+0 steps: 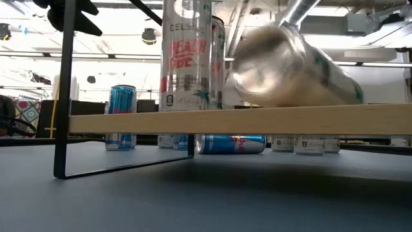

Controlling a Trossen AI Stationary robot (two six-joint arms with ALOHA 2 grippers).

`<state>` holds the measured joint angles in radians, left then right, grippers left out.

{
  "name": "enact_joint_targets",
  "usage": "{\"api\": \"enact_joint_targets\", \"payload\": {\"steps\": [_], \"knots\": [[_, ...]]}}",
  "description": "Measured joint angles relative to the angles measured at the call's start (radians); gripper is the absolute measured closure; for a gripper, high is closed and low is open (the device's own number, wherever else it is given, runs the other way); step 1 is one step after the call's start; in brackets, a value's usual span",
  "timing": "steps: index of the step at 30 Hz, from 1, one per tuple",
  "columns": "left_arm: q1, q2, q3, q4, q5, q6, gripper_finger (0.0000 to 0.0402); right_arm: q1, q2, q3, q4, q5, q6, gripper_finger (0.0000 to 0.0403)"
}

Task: Place canned beverage on shelf
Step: Put the white pink soda can aligned with the other white pink soda cans on the shelf

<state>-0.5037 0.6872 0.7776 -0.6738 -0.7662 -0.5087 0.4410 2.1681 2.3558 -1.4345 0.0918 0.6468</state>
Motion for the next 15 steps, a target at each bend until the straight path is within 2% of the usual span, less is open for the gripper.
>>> {"api": "enact_joint_targets", "payload": {"steps": [6,8,10,15], "knots": [[0.0,0.0,0.0,-0.017,0.0,-0.009,0.0054,0.049,-0.001,0.0,-0.094,0.065,0.048,0.0076],[0.0,0.0,0.0,-0.028,0.003,-0.014,0.0054,0.08,-0.004,-0.001,-0.135,0.118,0.06,0.0076],[0.0,0.0,0.0,-0.029,0.009,-0.016,0.0054,0.111,-0.011,-0.02,-0.135,0.171,0.023,0.0076],[0.0,0.0,0.0,-0.028,0.019,-0.009,0.0054,0.15,-0.006,-0.029,-0.135,0.173,-0.114,0.0079]]}}
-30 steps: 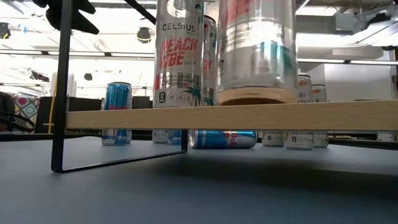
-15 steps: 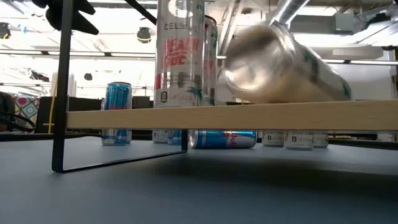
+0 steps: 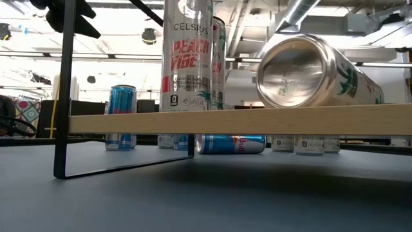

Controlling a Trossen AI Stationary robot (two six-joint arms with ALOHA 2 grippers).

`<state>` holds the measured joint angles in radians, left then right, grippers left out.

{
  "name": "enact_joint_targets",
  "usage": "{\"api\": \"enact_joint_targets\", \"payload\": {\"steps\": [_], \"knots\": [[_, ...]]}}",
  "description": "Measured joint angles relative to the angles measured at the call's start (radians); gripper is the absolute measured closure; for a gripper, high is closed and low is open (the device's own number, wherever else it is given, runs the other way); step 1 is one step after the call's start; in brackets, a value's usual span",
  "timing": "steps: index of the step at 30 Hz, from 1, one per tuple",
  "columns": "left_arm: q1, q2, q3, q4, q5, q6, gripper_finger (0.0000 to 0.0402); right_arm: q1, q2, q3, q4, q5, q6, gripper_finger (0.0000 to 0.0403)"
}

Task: Place canned beverage on shelf
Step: Put the white pink soda can aligned with the other white pink soda cans on the shelf

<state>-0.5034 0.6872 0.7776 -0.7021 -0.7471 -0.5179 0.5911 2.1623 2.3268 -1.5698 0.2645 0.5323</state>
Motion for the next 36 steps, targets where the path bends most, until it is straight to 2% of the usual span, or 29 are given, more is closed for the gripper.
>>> {"api": "enact_joint_targets", "payload": {"steps": [6,9,12,15,19,22,28,36], "knots": [[0.0,0.0,0.0,0.003,0.0,-0.015,0.0054,-0.026,-0.003,0.0,0.0,-0.055,-0.122,0.0088],[0.0,0.0,0.0,0.003,0.0,-0.027,0.0054,-0.039,-0.013,-0.044,0.0,-0.107,-0.165,0.0092],[0.0,0.0,0.0,0.003,0.0,-0.029,0.0054,-0.028,-0.073,-0.187,0.002,-0.109,-0.165,0.0096],[0.0,0.0,0.0,0.005,0.0,-0.027,0.0054,-0.011,-0.196,-0.376,0.021,-0.109,-0.084,0.0097],[0.0,0.0,0.0,0.005,0.0,-0.028,0.0054,0.0,-0.333,-0.6,0.19,-0.109,-0.039,0.0097],[0.0,0.0,0.0,0.007,0.0,-0.028,0.0054,-0.013,-0.378,-0.694,0.28,-0.108,-0.059,0.0097],[0.0,0.0,0.0,0.021,-0.016,-0.029,0.0054,-0.041,-0.351,-0.759,0.308,-0.109,-0.238,0.0097],[0.0,0.0,0.0,0.02,-0.024,-0.026,0.0054,-0.07,-0.342,-0.829,0.379,-0.114,-0.339,0.0097]]}}
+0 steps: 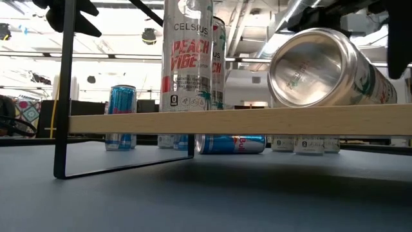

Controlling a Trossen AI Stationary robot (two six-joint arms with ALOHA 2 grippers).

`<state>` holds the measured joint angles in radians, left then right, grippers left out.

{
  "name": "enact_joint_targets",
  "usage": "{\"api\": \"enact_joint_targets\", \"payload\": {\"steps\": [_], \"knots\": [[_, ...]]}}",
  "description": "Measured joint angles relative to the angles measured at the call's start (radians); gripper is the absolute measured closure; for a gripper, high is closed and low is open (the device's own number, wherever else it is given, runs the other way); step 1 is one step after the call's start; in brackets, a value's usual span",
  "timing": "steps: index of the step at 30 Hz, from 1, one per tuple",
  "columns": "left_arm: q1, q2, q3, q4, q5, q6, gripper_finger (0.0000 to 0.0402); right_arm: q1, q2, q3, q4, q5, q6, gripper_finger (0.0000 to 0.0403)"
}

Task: Place canned beverage on shelf
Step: Put the white pink soda can aligned with the other white pink soda cans on the shelf

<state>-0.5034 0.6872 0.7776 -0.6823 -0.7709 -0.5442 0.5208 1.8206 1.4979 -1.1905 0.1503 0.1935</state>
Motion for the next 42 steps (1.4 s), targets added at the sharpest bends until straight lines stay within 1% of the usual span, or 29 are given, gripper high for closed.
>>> {"api": "enact_joint_targets", "payload": {"steps": [5,12,19,24,28,34,35,37,39,42], "knots": [[0.0,0.0,0.0,0.0,0.0,0.001,0.0054,-0.009,-0.002,0.001,-0.004,-0.032,-0.031,0.0097],[0.0,0.0,0.0,-0.012,0.0,0.001,0.0054,-0.035,0.0,0.001,0.034,-0.036,-0.047,0.0097],[0.0,0.0,0.0,-0.019,0.0,0.001,0.0054,-0.045,0.001,-0.082,0.084,-0.067,-0.045,0.0097],[0.0,0.0,0.0,-0.018,0.0,0.0,0.0054,-0.051,0.0,-0.093,0.103,-0.069,-0.008,0.0101],[0.0,0.0,0.0,-0.018,-0.001,0.0,0.0054,-0.052,0.0,-0.093,0.098,-0.07,0.035,0.0129],[0.0,0.0,0.0,-0.017,-0.001,-0.002,0.0054,-0.051,0.011,-0.089,0.086,-0.07,0.071,0.02],[0.0,0.0,0.0,-0.017,-0.001,-0.002,0.0054,-0.051,0.011,-0.088,0.083,-0.07,0.081,0.0208],[0.0,0.0,0.0,-0.017,-0.001,-0.001,0.0054,-0.051,0.013,-0.078,0.05,-0.069,0.113,0.0208],[0.0,0.0,0.0,-0.017,-0.001,0.0,0.0054,-0.048,0.019,-0.046,-0.023,-0.063,0.145,0.0208],[0.0,0.0,0.0,-0.017,-0.002,0.007,0.0054,-0.034,0.02,0.024,-0.174,-0.007,0.174,0.0208]]}}
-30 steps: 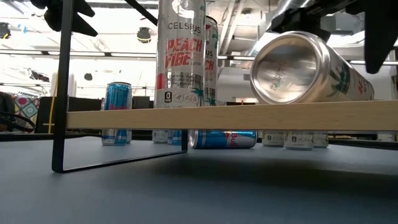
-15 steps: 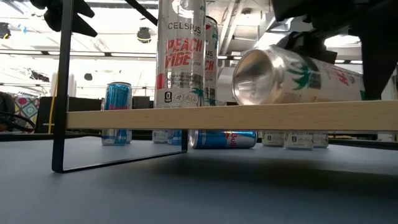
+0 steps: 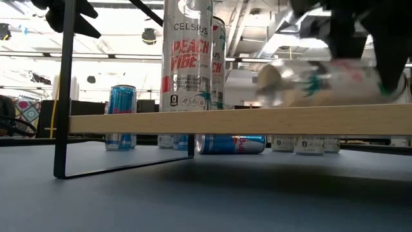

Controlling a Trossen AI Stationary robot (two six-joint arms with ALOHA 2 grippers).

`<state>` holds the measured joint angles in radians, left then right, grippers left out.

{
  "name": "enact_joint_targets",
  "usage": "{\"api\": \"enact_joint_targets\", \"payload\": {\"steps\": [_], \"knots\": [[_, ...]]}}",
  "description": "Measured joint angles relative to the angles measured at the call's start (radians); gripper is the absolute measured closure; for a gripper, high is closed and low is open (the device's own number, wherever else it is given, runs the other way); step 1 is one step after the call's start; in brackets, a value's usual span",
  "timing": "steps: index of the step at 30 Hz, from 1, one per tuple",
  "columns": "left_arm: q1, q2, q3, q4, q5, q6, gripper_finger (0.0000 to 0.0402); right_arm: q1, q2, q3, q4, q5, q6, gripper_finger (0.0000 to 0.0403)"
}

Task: Place canned beverage on shelf
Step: Put the white pink soda can aligned with the other white pink soda cans on the shelf

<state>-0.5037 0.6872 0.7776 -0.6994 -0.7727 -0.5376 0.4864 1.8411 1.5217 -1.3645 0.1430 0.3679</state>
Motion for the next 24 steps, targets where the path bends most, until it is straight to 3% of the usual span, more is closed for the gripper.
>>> {"api": "enact_joint_targets", "payload": {"steps": [6,10,24], "knots": [[0.0,0.0,0.0,0.0,-0.001,0.002,0.0054,0.018,-0.002,0.148,-0.208,0.093,0.053,0.0208],[0.0,0.0,0.0,0.0,-0.001,0.002,0.0054,0.006,-0.008,0.171,-0.197,0.137,0.056,0.0208],[0.0,0.0,0.0,-0.008,0.001,0.002,0.0054,-0.149,0.0,0.058,-0.209,0.142,-0.033,0.0208]]}}
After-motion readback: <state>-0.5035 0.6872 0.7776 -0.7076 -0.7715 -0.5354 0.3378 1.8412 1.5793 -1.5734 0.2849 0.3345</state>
